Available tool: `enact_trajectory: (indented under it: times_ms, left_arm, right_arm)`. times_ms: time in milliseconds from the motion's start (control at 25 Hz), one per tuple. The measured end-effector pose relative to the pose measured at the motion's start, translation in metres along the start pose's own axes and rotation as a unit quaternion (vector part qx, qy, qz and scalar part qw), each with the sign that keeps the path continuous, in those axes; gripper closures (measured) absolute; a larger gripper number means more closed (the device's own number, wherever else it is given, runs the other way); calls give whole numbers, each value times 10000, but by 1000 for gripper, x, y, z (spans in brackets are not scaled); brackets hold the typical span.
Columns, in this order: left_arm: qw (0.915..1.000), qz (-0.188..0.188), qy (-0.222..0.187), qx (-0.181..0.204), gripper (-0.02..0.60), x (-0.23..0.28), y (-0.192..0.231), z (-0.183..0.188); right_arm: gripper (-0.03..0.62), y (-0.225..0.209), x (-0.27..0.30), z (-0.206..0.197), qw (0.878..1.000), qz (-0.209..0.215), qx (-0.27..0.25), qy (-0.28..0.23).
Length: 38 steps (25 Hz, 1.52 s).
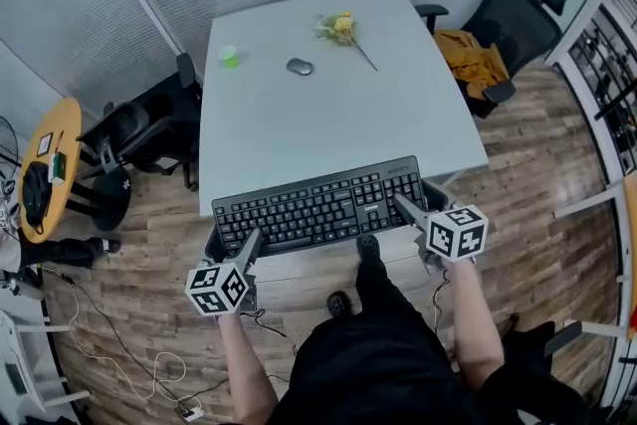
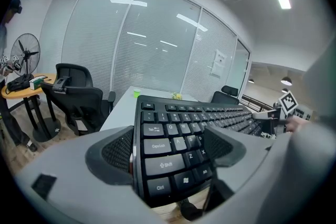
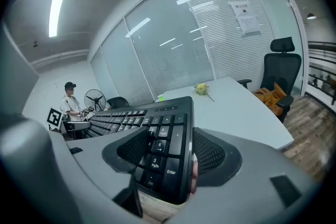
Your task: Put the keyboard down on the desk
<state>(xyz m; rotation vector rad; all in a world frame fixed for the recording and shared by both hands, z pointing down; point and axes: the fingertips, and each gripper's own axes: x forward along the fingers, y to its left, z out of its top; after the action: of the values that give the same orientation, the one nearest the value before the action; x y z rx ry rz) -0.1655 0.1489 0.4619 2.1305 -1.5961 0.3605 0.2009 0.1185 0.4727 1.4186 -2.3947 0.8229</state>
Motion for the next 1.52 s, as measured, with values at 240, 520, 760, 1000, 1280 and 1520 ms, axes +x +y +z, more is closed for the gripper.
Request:
enact_trajectory:
  times_ms: [240, 520, 760, 1000, 1280, 1520]
  left_arm:
    - [9997, 227, -128, -2, 169, 23, -1, 28]
    - [9988, 477, -102, -104, 169, 72, -14, 54]
    - [9975, 651, -126, -254, 169, 104, -24, 59]
    - [9962, 784, -105, -367, 170, 121, -33, 60]
    - [9941, 986, 152, -427, 170, 125, -26, 50]
    - [9918, 1105, 254, -587, 170, 119, -11, 36]
  right_arm:
    - [319, -19, 30, 36, 9997, 229, -106, -54]
    - [318, -64, 71, 78, 9987, 467, -178, 69]
    - [318, -95, 97, 99, 9974, 631, -285, 194]
    - [318, -115, 114, 112, 9959, 769, -355, 316]
    - [319, -120, 135, 96, 9936, 916, -205, 621]
    - [318, -108, 151, 88, 9916, 990, -260, 785]
